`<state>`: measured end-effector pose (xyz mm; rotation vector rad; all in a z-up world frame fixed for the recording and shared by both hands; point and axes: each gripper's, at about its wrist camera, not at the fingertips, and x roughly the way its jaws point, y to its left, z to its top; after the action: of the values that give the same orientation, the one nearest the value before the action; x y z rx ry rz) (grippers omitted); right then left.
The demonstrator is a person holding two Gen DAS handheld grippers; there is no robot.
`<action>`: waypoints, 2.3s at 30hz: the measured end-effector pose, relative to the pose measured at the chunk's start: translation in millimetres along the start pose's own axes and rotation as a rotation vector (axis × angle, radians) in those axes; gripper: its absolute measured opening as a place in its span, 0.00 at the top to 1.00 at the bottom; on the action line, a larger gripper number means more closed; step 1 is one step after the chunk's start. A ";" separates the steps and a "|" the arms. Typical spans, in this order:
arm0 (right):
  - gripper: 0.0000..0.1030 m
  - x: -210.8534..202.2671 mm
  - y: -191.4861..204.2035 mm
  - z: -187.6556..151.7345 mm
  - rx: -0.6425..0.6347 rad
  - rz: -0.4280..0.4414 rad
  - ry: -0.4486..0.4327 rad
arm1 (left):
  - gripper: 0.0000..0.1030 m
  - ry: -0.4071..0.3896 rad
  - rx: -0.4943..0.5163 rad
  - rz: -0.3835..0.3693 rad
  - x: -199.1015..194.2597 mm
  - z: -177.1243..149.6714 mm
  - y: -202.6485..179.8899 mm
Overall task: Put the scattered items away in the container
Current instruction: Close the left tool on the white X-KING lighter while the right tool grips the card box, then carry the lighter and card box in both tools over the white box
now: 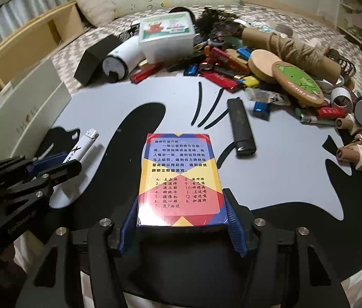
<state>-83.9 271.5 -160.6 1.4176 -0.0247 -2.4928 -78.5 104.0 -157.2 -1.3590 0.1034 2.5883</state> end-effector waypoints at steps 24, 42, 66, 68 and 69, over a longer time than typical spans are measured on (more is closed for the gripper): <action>0.41 -53.2 1.1 47.5 0.037 0.013 -0.158 | 0.80 -0.165 -0.090 0.029 -71.8 35.0 33.2; 0.41 -88.9 61.0 102.7 -0.067 0.082 -0.275 | 0.80 -0.322 -0.204 0.103 -144.8 46.5 91.0; 0.41 -84.4 163.1 134.4 -0.170 0.206 -0.302 | 0.80 -0.377 -0.355 0.226 -192.4 14.9 180.3; 0.41 -82.5 171.3 135.7 -0.177 0.219 -0.300 | 0.80 -0.378 -0.372 0.238 -195.7 10.6 189.6; 0.41 -81.0 176.6 136.6 -0.182 0.226 -0.298 | 0.80 -0.379 -0.377 0.244 -197.1 9.0 192.7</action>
<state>-120.2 105.0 4.8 0.9103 -0.0154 -2.4224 -20.2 -113.3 2.3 -0.9731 -0.3137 3.1429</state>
